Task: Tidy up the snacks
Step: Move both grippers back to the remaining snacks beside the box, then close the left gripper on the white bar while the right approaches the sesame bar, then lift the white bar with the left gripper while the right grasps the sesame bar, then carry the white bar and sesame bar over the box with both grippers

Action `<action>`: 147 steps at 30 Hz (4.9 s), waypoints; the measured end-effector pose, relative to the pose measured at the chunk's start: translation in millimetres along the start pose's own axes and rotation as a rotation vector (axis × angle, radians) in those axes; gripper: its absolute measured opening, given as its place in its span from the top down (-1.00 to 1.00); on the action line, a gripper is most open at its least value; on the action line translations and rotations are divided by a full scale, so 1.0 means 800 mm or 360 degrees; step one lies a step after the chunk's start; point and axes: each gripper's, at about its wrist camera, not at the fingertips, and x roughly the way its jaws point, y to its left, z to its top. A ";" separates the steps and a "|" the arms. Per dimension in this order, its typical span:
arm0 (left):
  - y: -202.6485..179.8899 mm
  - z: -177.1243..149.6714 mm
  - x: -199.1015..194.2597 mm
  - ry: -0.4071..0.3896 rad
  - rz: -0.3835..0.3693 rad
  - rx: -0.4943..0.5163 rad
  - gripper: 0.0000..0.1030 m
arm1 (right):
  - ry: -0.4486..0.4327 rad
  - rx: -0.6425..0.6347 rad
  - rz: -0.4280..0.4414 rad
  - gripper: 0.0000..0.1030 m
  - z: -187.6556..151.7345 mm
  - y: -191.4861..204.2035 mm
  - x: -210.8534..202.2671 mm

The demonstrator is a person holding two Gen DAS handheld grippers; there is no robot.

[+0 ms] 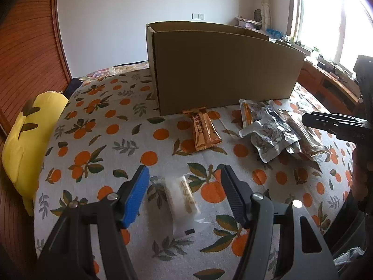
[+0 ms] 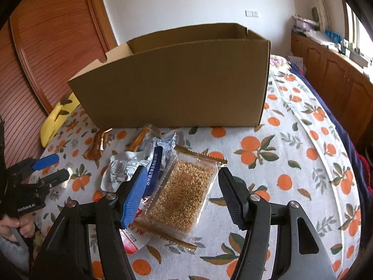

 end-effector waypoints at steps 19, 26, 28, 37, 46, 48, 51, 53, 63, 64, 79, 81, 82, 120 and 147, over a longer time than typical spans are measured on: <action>0.001 -0.009 0.025 0.0105 0.0064 -0.0024 -0.29 | 0.0095 -0.0005 -0.0025 -0.32 -0.012 -0.005 0.032; 0.002 -0.009 0.026 0.0102 0.0089 -0.0039 -0.37 | 0.0097 -0.0051 -0.0047 -0.36 -0.014 0.001 0.035; 0.003 -0.010 0.026 0.0103 0.0095 -0.0045 -0.39 | 0.0096 -0.0046 -0.0043 -0.36 -0.014 0.002 0.035; 0.011 -0.022 0.020 0.0069 0.0170 -0.0129 -0.58 | 0.0097 -0.0062 -0.0058 -0.36 -0.014 0.003 0.035; 0.012 -0.026 0.014 0.0098 0.0183 -0.0153 -0.55 | 0.0096 -0.0064 -0.0055 -0.36 -0.015 0.004 0.036; 0.012 -0.027 0.012 0.0096 0.0182 -0.0166 -0.50 | 0.0096 -0.0067 -0.0055 -0.36 -0.014 0.004 0.036; 0.011 -0.027 0.010 0.0091 0.0182 -0.0171 -0.28 | 0.0095 -0.0067 -0.0055 -0.36 -0.015 0.004 0.036; 0.009 -0.026 0.008 0.0094 0.0180 -0.0152 -0.13 | 0.0094 -0.0066 -0.0055 -0.36 -0.015 0.004 0.036; 0.003 -0.026 0.002 0.0067 0.0182 -0.0119 0.62 | 0.0098 -0.0080 -0.0067 -0.36 -0.017 0.005 0.036; 0.002 -0.027 0.001 0.0058 0.0192 -0.0109 0.63 | 0.0098 -0.0083 -0.0070 -0.36 -0.017 0.005 0.037; -0.002 -0.025 -0.017 -0.0005 0.0173 -0.0128 0.63 | 0.0103 -0.0110 -0.0109 -0.36 -0.018 0.010 0.041; -0.005 -0.025 -0.019 -0.0016 0.0173 -0.0132 0.63 | 0.0102 -0.0111 -0.0113 -0.36 -0.018 0.011 0.042; -0.006 -0.025 -0.020 -0.0019 0.0170 -0.0133 0.63 | 0.0102 -0.0108 -0.0118 -0.36 -0.018 0.010 0.043; -0.029 0.010 -0.162 -0.0311 0.0323 -0.0093 0.63 | -0.0072 -0.0060 -0.0128 0.14 -0.024 0.002 -0.027; 0.003 0.060 -0.141 -0.0393 0.0384 -0.0122 0.63 | -0.0265 -0.0299 0.0066 0.14 0.013 0.070 -0.086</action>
